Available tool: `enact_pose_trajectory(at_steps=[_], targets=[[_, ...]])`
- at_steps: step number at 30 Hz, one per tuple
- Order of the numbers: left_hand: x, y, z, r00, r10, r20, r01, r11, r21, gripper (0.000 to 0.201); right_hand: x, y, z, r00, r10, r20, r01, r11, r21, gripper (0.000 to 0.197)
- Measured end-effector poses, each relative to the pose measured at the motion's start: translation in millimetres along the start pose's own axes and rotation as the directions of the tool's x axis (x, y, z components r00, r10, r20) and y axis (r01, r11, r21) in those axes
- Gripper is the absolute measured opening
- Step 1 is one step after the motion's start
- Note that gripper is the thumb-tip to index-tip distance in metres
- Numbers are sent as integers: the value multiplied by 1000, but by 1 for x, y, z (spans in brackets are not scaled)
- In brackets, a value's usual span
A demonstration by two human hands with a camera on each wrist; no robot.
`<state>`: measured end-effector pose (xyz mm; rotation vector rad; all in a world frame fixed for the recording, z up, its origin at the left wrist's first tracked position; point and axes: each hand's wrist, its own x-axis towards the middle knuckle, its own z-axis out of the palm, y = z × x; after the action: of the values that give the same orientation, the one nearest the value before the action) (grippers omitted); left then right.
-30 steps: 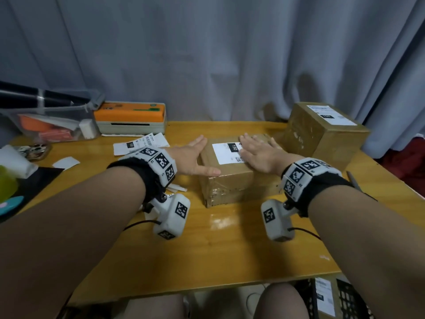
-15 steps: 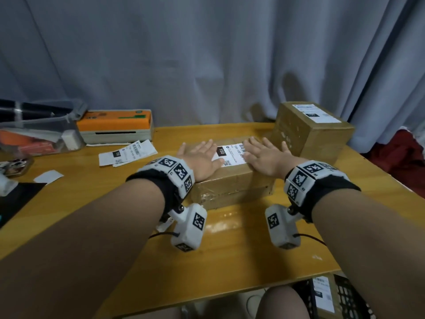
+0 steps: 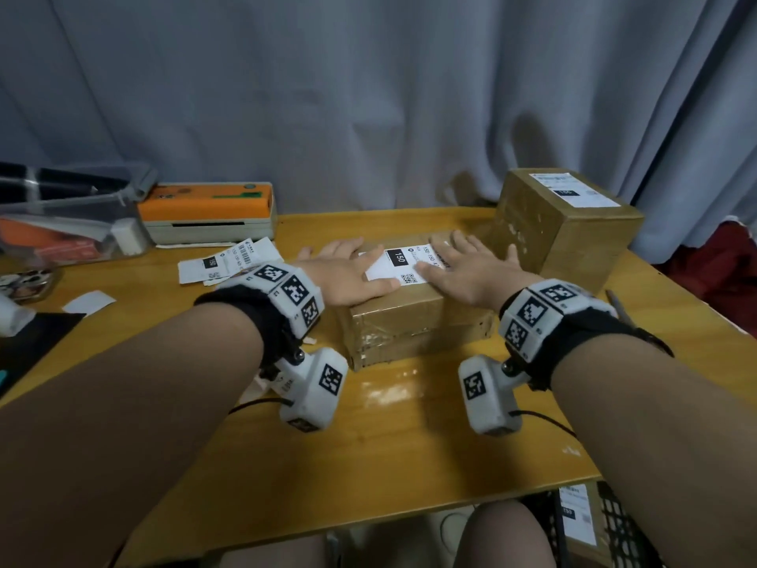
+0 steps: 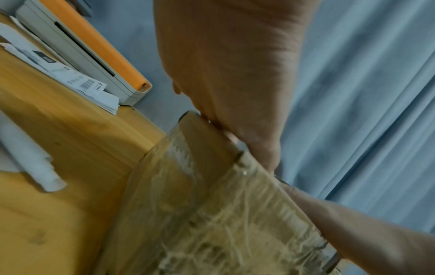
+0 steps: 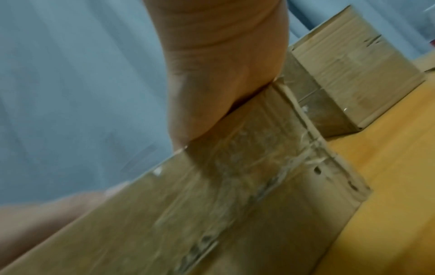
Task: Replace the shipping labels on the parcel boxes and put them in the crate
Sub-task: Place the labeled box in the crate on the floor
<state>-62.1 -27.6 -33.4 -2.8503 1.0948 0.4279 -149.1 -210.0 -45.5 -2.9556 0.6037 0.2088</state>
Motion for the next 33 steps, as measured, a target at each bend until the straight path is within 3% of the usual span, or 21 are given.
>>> enact_pose_trajectory(at_steps=[4,7,9,11,13,16,19,21,22,23,26,27,30,33], targets=[[-4,-11,1,997,79,7,-78,993,-93,76,1,23,1,997,82,3,-81,990,117,59],[-6,-13,-8,990,125,-72,-139,958,-252,65,1,29,17,981,116,-155,-50,925,376,58],[-2,-13,-16,976,96,-194,-161,921,-354,58,-6,25,28,917,216,-335,15,821,570,54],[5,-12,-18,974,33,-223,-127,898,-421,67,-14,19,38,829,402,-388,14,680,734,56],[16,-11,-15,990,3,-144,-69,889,-452,78,-20,15,44,765,558,-322,-52,551,833,64],[29,-15,-10,996,-49,-78,5,873,-488,86,-20,11,43,729,681,-73,-208,321,924,82],[31,-18,-7,989,-67,-131,-6,872,-490,66,-10,5,48,737,641,214,-250,-37,968,120],[28,-16,-4,983,-63,-174,-31,872,-489,50,11,11,68,777,567,274,-240,-137,961,150],[24,-14,-3,980,-72,-185,-28,873,-486,45,12,6,70,814,512,276,-226,-159,961,152],[20,-11,-1,978,-74,-194,-31,870,-491,42,1,-6,62,849,459,263,-206,-170,964,139],[3,2,-1,979,-104,-176,-31,777,-628,48,-32,-27,38,922,349,168,-126,-140,982,53],[-3,6,-2,975,-110,-191,-49,736,-676,48,-40,-27,33,938,324,122,-83,-132,988,41],[-20,25,-8,960,-131,-247,-104,654,-749,64,-62,-17,15,965,260,-43,67,-86,994,39],[-32,49,-17,945,-101,-311,-190,605,-773,88,-83,0,-12,957,251,-144,132,66,989,47]])
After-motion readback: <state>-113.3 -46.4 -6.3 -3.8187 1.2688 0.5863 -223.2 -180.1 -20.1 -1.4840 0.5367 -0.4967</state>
